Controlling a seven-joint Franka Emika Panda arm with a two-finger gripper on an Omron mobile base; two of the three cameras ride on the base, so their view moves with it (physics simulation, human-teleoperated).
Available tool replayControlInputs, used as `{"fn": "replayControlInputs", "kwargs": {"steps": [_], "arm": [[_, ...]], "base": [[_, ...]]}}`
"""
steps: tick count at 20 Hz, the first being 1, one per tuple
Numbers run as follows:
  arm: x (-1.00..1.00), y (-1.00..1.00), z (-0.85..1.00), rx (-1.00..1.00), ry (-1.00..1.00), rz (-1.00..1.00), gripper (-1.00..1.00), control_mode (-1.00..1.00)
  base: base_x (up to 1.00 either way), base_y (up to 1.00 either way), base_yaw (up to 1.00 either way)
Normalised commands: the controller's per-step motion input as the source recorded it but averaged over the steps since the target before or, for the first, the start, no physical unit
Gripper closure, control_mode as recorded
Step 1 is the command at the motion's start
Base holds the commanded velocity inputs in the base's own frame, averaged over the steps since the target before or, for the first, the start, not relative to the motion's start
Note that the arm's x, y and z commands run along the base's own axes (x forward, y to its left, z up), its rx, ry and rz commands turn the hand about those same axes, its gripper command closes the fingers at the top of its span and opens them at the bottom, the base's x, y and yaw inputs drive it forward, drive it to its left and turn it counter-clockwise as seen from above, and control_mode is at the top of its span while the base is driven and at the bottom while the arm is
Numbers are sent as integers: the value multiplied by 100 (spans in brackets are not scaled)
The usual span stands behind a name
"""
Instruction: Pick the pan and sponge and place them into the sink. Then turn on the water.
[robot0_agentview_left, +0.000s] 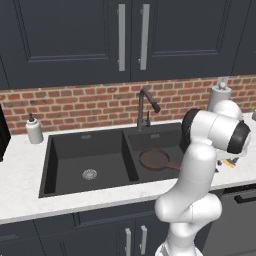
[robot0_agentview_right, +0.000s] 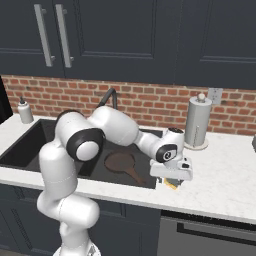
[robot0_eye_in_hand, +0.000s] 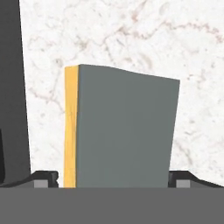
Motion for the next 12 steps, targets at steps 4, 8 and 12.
{"fn": "replayControlInputs", "kwargs": {"steps": [4,8,12], "arm": [[0,0,-4,0,0,0,100,-100],[0,0,0,0,0,0,100,-100],[0,4,0,0,0,0,100,-100]], "base": [[0,0,0],[0,0,0],[0,0,0]]}}
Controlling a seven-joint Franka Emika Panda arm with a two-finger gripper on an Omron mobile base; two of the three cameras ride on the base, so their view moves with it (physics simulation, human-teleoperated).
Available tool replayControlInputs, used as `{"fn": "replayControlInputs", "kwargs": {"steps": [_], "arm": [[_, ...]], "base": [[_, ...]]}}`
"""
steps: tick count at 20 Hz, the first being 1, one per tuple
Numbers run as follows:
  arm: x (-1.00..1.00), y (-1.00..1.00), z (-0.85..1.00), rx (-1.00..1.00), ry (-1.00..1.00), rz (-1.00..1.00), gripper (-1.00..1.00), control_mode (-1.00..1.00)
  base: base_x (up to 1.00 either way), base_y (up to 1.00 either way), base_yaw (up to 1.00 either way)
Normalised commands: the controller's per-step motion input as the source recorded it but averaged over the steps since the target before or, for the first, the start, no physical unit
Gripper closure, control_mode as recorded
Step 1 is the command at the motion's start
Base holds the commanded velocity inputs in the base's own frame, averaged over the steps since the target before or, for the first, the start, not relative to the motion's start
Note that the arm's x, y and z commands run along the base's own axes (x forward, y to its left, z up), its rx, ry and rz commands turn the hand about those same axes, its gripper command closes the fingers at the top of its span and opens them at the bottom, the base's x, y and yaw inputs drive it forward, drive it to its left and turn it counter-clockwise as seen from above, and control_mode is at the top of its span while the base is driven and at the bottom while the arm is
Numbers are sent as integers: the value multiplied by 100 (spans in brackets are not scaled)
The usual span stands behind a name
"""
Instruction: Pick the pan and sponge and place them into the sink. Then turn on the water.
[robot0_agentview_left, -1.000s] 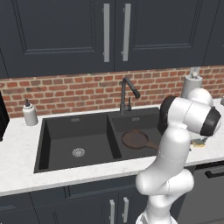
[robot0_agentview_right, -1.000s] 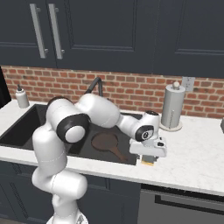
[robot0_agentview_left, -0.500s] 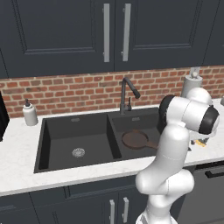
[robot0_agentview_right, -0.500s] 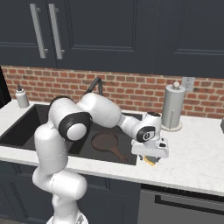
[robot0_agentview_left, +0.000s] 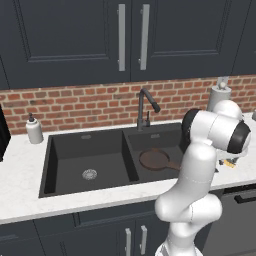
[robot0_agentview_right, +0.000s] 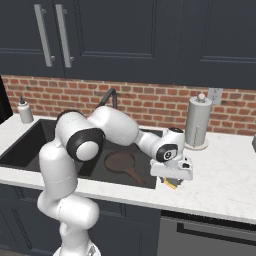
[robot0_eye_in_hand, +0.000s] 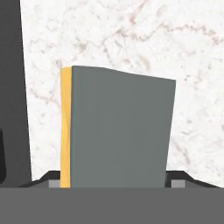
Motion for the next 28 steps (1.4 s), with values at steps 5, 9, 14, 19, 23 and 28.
{"fn": "replayControlInputs", "kwargs": {"steps": [5,9,14,19,23,28], "arm": [[-9,23,33,5,-9,0,100,-100],[-9,69,56,1,-14,0,100,-100],[0,100,45,-2,-4,3,100,-100],[0,100,3,-9,0,4,100,-100],[8,76,0,-2,0,1,100,-100],[47,9,0,0,4,0,100,-100]], "base": [[0,0,0],[0,0,0],[0,0,0],[0,0,0],[0,0,0],[0,0,0]]}}
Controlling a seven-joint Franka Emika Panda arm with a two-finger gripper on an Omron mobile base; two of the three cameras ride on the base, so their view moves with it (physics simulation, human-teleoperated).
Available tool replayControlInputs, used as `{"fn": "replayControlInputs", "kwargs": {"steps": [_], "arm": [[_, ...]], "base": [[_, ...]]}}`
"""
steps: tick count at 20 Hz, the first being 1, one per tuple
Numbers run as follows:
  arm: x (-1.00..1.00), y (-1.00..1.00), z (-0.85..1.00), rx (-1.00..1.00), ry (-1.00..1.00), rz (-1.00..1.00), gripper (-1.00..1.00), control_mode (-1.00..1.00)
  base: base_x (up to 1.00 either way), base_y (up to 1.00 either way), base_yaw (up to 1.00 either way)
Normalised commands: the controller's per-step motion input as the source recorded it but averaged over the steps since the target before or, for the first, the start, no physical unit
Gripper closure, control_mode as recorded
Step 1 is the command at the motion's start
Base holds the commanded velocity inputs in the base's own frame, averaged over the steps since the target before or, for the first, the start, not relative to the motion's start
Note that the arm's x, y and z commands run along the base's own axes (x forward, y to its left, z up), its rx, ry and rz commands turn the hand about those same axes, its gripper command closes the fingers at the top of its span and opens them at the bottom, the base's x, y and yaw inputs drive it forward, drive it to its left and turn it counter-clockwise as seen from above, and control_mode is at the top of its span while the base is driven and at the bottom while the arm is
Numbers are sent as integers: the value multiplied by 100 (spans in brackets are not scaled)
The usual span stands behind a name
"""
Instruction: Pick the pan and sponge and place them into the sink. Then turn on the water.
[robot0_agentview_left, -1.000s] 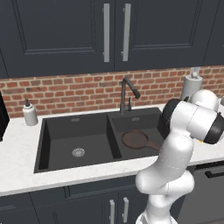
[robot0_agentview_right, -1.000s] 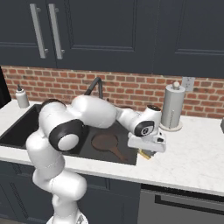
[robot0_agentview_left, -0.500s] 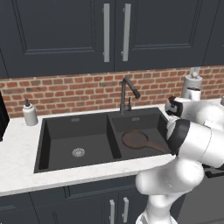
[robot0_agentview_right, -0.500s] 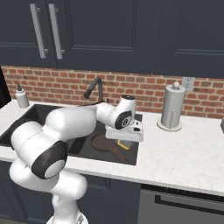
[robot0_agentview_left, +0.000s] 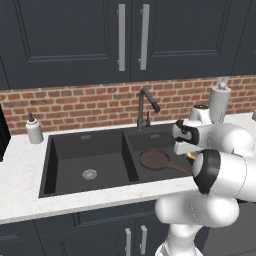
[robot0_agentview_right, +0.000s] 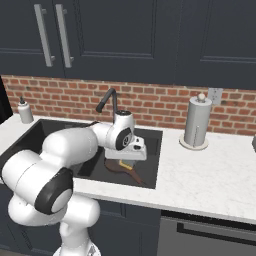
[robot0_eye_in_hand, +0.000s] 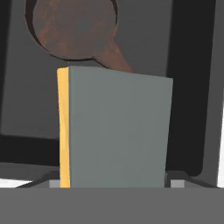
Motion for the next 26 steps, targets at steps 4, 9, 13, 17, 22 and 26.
{"fn": "replayControlInputs", "kwargs": {"steps": [4,9,13,17,22,26], "arm": [[54,1,-1,0,4,0,100,-100],[44,4,-18,0,0,0,100,-100],[32,9,-37,0,0,0,100,-100],[28,6,-39,0,0,0,100,-100],[37,1,-28,0,0,0,100,-100],[39,0,-27,0,0,0,100,-100]], "base": [[0,0,0],[0,0,0],[0,0,0],[0,0,0],[0,0,0],[0,0,0]]}}
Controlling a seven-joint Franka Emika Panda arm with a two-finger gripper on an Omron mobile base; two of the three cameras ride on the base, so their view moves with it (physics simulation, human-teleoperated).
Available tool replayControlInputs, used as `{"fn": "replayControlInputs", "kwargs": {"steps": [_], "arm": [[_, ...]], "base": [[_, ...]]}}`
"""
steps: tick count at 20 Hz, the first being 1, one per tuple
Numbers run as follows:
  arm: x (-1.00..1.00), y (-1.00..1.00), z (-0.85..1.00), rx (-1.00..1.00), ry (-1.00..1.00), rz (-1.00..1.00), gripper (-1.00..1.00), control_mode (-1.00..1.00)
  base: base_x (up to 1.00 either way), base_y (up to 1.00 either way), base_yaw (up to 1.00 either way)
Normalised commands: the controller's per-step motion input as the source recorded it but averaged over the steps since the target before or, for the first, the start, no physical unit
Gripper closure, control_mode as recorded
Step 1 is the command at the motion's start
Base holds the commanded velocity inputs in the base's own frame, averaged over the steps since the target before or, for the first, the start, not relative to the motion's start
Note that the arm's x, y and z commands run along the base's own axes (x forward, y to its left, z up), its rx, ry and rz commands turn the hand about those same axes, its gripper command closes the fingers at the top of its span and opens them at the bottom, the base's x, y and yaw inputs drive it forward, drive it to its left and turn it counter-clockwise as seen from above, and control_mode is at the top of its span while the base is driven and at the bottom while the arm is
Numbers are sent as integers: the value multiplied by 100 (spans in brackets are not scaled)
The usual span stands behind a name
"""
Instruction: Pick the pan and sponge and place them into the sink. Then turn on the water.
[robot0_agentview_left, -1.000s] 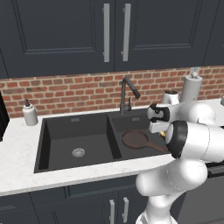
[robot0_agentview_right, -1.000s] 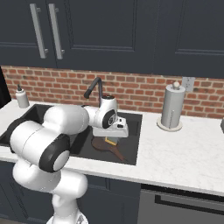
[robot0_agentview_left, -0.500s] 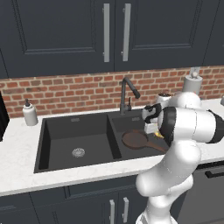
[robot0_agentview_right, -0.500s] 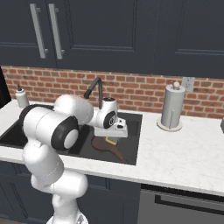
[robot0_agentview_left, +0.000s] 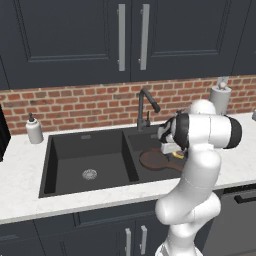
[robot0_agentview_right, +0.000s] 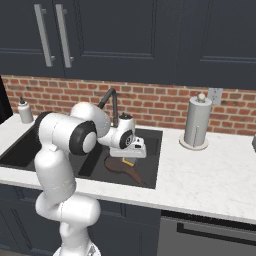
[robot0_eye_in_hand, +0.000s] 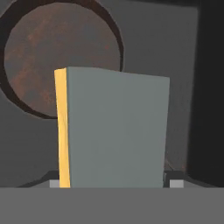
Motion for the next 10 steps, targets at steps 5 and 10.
{"fn": "replayControlInputs", "kwargs": {"steps": [5,10], "arm": [[24,0,-35,0,0,0,100,-100],[16,0,-43,0,-1,0,100,-100]], "base": [[0,0,0],[0,0,0]]}}
